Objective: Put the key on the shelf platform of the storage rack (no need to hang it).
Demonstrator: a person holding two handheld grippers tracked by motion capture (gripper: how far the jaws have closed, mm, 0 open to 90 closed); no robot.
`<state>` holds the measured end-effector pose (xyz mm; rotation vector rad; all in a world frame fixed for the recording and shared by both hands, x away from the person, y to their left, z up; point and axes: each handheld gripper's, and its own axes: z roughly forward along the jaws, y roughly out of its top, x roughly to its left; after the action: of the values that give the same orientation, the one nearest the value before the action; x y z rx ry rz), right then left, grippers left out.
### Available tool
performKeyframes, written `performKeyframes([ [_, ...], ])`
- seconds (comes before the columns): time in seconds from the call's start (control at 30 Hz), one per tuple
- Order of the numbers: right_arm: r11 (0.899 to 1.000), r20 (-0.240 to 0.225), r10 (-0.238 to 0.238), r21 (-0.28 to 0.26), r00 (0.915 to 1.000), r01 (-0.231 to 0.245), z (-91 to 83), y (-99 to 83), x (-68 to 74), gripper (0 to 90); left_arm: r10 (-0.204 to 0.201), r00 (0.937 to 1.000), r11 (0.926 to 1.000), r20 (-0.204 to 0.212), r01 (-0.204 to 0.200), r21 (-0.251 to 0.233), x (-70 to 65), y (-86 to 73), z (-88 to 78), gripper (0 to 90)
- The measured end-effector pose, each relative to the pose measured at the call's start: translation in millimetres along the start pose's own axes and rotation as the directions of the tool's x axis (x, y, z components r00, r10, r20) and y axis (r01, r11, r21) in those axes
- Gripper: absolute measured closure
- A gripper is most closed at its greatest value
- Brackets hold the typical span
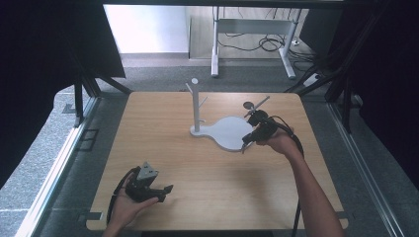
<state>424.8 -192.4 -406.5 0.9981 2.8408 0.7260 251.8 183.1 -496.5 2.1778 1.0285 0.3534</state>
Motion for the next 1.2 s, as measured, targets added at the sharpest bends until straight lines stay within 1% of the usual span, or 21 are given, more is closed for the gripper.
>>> performKeyframes([
  [0.17, 1.0, 0.002, 0.008, -0.012, 1.0, -0.008, 0.1, 4.8, -4.5, 89.6, -0.001, 1.0, 1.0, 0.0, 0.001, 0.001, 0.0, 0.1, 0.1, 25.1],
  [0.4, 1.0, 0.007, 0.016, -0.012, 0.9998, -0.016, 1.8, 12.6, -9.6, 89.6, -0.006, 1.0, 1.0, 0.0, 0.006, -0.003, 0.5, 0.1, -0.8, 25.1],
  [0.57, 1.0, 0.008, 0.029, -0.006, 0.9996, -0.029, 6.1, 18.9, -14.1, 89.6, -0.006, 1.0, 1.0, 0.001, 0.006, -0.001, 1.2, -0.1, -0.7, 25.1],
  [0.6, 1.0, 0.01, 0.025, -0.009, 0.9996, -0.025, 7.3, 20.4, -15.5, 89.6, -0.005, 1.0, 1.0, 0.0, 0.005, -0.002, 1.5, -0.1, -0.9, 25.1],
  [0.7, 0.999, 0.011, 0.034, -0.009, 0.9994, -0.033, 11.9, 25.5, -20.5, 89.6, -0.007, 1.0, 1.0, -0.002, 0.007, -0.005, 2.3, -0.2, -2.2, 25.1],
  [0.93, 0.999, 0.021, 0.048, -0.014, 0.9986, -0.048, 15.7, 31.3, -25.7, 89.6, -0.005, 1.0, 1.0, -0.002, 0.005, -0.004, 2.8, -0.3, -2.2, 25.1],
  [1.03, 0.998, 0.018, 0.057, -0.019, 0.9982, -0.057, 16.6, 33.6, -27.7, 89.6, -0.003, 1.0, 1.0, -0.002, 0.003, -0.003, 2.2, 0.0, -2.1, 25.1],
  [1.2, 0.998, 0.025, 0.064, -0.019, 0.9976, -0.063, 21.7, 36.1, -29.5, 89.6, -0.003, 1.0, 1.0, 0.0, 0.003, -0.006, 2.2, 0.1, -2.7, 25.1],
])
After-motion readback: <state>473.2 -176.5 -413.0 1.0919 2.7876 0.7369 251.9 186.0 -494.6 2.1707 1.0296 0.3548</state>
